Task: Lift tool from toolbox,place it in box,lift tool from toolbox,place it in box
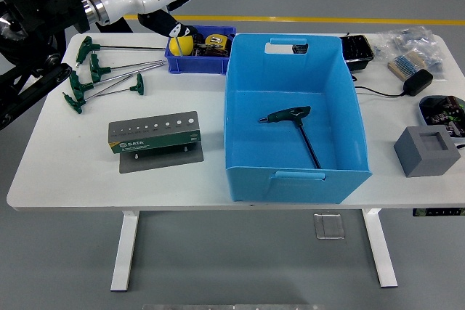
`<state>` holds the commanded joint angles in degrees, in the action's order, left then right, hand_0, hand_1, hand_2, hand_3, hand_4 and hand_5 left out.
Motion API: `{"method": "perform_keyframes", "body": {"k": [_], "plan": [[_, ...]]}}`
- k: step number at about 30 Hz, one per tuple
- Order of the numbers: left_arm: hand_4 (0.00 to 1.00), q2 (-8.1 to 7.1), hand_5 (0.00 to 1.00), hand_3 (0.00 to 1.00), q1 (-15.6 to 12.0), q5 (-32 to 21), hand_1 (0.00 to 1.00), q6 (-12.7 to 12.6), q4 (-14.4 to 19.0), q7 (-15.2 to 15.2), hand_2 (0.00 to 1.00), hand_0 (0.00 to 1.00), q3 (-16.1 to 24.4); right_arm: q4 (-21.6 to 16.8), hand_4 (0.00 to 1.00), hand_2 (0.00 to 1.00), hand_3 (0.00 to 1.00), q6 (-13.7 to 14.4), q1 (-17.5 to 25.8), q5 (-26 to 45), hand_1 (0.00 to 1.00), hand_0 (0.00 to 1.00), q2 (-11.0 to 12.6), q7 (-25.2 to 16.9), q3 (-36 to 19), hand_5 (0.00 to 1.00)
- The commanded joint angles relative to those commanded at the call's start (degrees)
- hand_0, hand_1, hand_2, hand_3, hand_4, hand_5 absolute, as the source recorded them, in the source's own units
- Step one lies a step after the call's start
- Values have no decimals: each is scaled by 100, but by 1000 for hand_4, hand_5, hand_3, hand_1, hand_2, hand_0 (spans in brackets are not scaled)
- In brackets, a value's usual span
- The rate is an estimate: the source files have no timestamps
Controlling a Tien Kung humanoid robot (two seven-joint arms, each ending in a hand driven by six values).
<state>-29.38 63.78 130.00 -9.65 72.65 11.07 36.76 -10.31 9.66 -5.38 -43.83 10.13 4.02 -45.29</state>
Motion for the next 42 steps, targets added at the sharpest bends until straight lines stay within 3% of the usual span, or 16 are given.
{"method": "perform_keyframes", "body": {"k": [7, 10, 14, 20, 28, 31, 32, 37, 38, 42], "plan": [[874, 646, 416, 101, 38, 0, 2, -89, 155, -53, 12, 72, 20, 0, 862, 659, 649, -2, -32, -30, 571, 606, 35, -1, 13, 925], [875, 1084, 417, 101, -91, 0, 2, -126, 33, -40, 12, 74, 75, 0, 863, 655, 648, 2, -65, -50, 570, 606, 55, -4, 21, 922], [876, 1558, 415, 106, -315, 0, 2, -247, -171, 56, 17, 73, 193, 0, 865, 652, 648, 5, -125, -49, 566, 605, 88, -14, 45, 918], [876, 2153, 417, 111, -536, 0, 2, -451, -786, 244, 18, 76, 263, 0, 865, 652, 645, 17, -198, 0, 566, 601, 143, -38, 158, 916], [882, 2898, 417, 119, -534, 0, 2, -802, -1901, 577, 23, 79, -18, 0, 865, 651, 645, 28, -252, 8, 564, 601, 189, -49, 247, 915], [882, 2938, 417, 119, -514, -73, 2, -771, -2157, 596, 23, 79, -190, 0, 865, 651, 645, 27, -265, 4, 564, 601, 202, -50, 268, 915], [884, 2938, 394, 368, -503, -162, 47, -746, -2195, 619, 104, 115, -260, 0, 865, 650, 644, 28, -268, -3, 564, 600, 203, -49, 265, 914], [884, 2938, 394, 368, -453, -435, 47, -516, -2231, 685, 104, 115, -675, 0, 865, 650, 644, 22, -273, -21, 564, 600, 210, -41, 272, 914], [918, 2938, 423, 543, -456, -462, 177, -412, -2250, 665, 281, 185, -713, 0, 866, 649, 644, 21, -274, -37, 562, 600, 209, -38, 267, 911], [918, 2938, 423, 543, -452, -649, 177, -189, -2343, 684, 281, 185, -834, 0, 866, 649, 644, 19, -268, -40, 562, 600, 208, -34, 283, 911]]}}
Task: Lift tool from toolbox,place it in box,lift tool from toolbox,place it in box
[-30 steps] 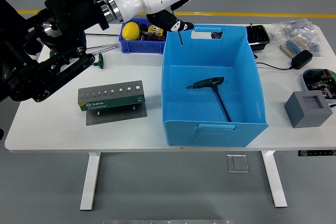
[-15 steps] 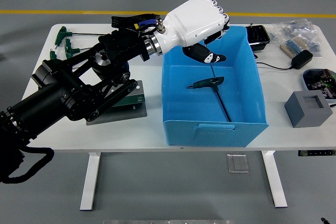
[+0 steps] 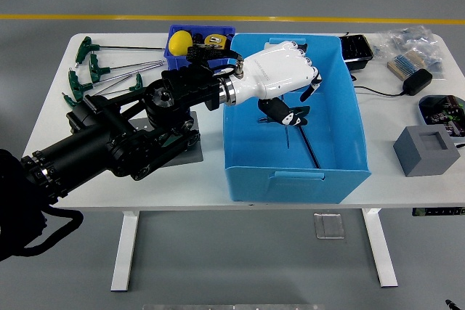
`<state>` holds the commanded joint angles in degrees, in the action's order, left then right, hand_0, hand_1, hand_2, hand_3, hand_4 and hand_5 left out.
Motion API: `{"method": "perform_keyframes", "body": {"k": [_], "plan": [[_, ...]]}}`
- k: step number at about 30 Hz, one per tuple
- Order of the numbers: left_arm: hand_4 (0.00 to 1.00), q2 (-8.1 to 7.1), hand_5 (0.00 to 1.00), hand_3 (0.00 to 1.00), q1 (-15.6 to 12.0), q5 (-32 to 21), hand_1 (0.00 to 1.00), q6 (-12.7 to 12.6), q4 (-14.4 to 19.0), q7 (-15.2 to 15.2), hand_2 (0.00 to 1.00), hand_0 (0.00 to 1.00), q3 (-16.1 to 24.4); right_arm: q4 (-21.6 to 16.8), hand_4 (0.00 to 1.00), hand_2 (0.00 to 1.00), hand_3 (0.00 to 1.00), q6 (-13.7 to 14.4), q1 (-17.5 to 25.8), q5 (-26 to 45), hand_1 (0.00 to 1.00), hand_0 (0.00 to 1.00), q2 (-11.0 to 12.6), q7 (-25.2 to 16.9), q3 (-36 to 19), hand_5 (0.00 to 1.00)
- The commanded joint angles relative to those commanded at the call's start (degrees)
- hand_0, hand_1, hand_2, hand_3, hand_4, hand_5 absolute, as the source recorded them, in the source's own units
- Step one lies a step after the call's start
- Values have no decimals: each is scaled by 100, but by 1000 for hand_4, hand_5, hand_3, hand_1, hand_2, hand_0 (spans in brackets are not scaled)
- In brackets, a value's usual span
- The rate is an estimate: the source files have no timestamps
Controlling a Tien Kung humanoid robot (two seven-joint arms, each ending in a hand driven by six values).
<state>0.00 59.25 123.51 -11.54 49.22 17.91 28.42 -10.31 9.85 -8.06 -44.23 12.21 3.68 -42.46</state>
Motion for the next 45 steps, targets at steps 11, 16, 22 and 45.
{"method": "perform_keyframes", "body": {"k": [11, 16, 22, 45], "plan": [[978, 0, 502, 661, 104, -490, 445, -163, -47, 299, 584, 283, -107, 0, 868, 648, 641, 2, 43, -53, 562, 598, -14, 32, -3, 898], [974, 0, 497, 713, 108, -496, 549, -226, -14, 272, 702, 383, -65, 0, 866, 650, 639, 4, 58, -85, 562, 596, -20, 44, -23, 894], [966, 0, 483, 729, 58, -362, 630, -116, -19, 153, 755, 510, 78, 0, 866, 650, 639, 7, 70, -61, 564, 597, -22, 39, -23, 890], [949, -169, 921, 785, -1939, -2698, 764, 412, 1686, -2039, 827, 745, 2808, 0, 862, 656, 635, -25, 209, 187, 568, 597, -166, 81, 19, 888]]}}
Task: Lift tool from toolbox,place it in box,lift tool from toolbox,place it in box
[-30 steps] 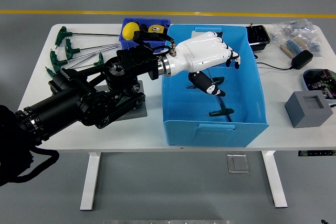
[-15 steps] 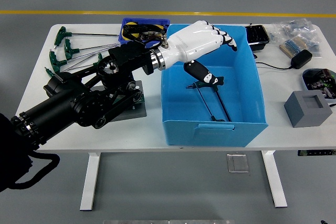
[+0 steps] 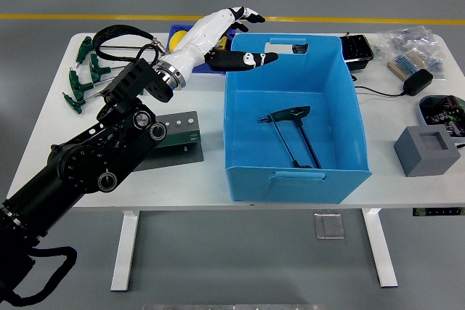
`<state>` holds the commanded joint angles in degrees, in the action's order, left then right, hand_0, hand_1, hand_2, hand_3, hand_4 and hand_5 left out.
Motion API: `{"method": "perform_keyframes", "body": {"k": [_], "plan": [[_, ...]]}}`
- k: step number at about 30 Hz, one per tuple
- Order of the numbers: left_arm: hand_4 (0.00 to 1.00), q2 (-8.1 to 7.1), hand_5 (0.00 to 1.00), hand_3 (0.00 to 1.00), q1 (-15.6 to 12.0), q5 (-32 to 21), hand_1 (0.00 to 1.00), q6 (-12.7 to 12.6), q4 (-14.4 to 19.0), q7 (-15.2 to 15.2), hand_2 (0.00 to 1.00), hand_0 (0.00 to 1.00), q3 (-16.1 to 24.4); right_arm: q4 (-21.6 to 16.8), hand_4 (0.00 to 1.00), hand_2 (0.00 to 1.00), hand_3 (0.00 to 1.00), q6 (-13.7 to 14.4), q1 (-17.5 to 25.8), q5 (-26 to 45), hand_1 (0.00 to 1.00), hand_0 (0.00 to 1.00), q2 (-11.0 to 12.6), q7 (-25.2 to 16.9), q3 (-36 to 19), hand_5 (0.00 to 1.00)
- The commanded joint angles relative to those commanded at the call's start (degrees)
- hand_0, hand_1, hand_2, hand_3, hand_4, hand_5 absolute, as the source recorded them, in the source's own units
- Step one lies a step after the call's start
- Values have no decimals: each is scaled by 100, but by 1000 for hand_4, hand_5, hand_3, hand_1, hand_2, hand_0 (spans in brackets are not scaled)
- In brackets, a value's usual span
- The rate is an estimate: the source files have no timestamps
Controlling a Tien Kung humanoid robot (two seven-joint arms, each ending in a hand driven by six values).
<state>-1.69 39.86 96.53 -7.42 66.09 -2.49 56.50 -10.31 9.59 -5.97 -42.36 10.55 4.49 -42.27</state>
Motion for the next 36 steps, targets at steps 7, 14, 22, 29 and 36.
{"method": "perform_keyframes", "body": {"k": [7, 14, 22, 29, 36], "plan": [[945, -259, 980, 795, -943, -1365, 790, 190, 620, -131, 864, 758, 775, 0, 860, 656, 633, 12, 55, -24, 568, 597, -60, 36, -57, 888], [938, -664, 998, 804, -1811, -1643, 799, 250, 1218, 77, 884, 762, 1800, 0, 858, 660, 632, 25, 125, 25, 570, 607, -124, 29, -87, 888], [941, -699, 998, 820, -2833, -2268, 820, -16, 1801, 599, 935, 773, 2984, 0, 853, 667, 631, 30, 179, 187, 576, 610, -158, -18, -8, 893], [949, -601, 998, 815, -3191, -2156, 815, 165, 1788, 641, 925, 771, 3051, 0, 844, 671, 626, 26, 186, 256, 581, 610, -170, -12, 117, 907], [954, -379, 998, 811, -3436, -2039, 812, 378, 1678, 518, 918, 772, 3275, 0, 838, 673, 625, 31, 161, 325, 583, 610, -174, -18, 187, 904]]}}
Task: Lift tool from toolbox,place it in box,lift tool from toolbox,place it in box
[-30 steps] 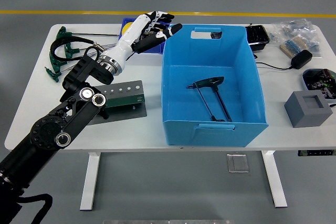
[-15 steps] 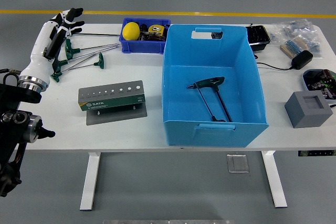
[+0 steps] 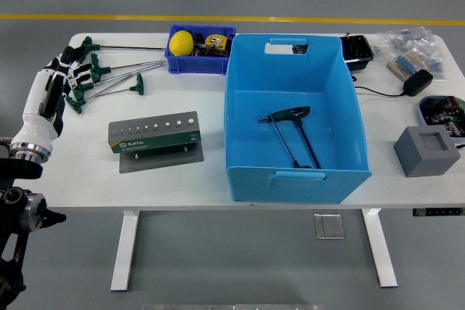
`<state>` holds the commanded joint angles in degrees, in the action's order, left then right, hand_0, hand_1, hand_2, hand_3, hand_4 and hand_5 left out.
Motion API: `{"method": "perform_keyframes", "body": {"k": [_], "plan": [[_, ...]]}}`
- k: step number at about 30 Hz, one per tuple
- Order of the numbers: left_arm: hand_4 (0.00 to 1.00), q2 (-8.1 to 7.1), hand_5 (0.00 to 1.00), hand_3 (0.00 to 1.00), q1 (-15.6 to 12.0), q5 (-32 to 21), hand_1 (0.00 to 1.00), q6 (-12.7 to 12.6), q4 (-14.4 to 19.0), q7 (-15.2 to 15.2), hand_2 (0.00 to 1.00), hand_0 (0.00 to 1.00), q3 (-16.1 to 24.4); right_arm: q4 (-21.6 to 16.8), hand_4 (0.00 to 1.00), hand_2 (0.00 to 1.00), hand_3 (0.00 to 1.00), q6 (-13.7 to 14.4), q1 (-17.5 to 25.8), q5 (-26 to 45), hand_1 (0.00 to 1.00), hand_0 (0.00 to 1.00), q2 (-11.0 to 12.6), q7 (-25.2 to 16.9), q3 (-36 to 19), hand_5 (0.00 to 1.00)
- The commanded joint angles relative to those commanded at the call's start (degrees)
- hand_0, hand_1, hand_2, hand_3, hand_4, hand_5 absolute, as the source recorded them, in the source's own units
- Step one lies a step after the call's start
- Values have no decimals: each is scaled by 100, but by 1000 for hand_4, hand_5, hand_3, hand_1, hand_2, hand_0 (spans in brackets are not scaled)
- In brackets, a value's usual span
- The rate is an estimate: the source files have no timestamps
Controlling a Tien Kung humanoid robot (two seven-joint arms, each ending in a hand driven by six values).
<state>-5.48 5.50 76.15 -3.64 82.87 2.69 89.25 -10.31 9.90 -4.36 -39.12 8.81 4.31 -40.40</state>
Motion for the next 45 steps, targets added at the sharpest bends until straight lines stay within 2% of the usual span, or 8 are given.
{"method": "perform_keyframes", "body": {"k": [16, 24, 34, 45], "plan": [[959, 146, 998, 810, 17, -203, 799, -54, -243, 109, 903, 763, 209, 0, 829, 676, 621, 23, -7, 93, 582, 607, 36, -26, 154, 910], [961, 165, 998, 817, -9, -842, 811, -115, -298, 128, 909, 766, 181, 0, 822, 680, 619, 22, -5, 121, 577, 602, 43, -47, 163, 911], [964, 205, 998, 819, -41, -840, 803, -46, -355, 90, 902, 770, 244, 0, 818, 678, 619, 16, 13, 89, 576, 603, 37, -58, 67, 909], [968, 218, 998, 818, -48, -1019, 807, -74, -415, 221, 898, 769, 329, 0, 816, 677, 618, 4, 9, 17, 577, 603, 34, -35, 19, 908]]}}
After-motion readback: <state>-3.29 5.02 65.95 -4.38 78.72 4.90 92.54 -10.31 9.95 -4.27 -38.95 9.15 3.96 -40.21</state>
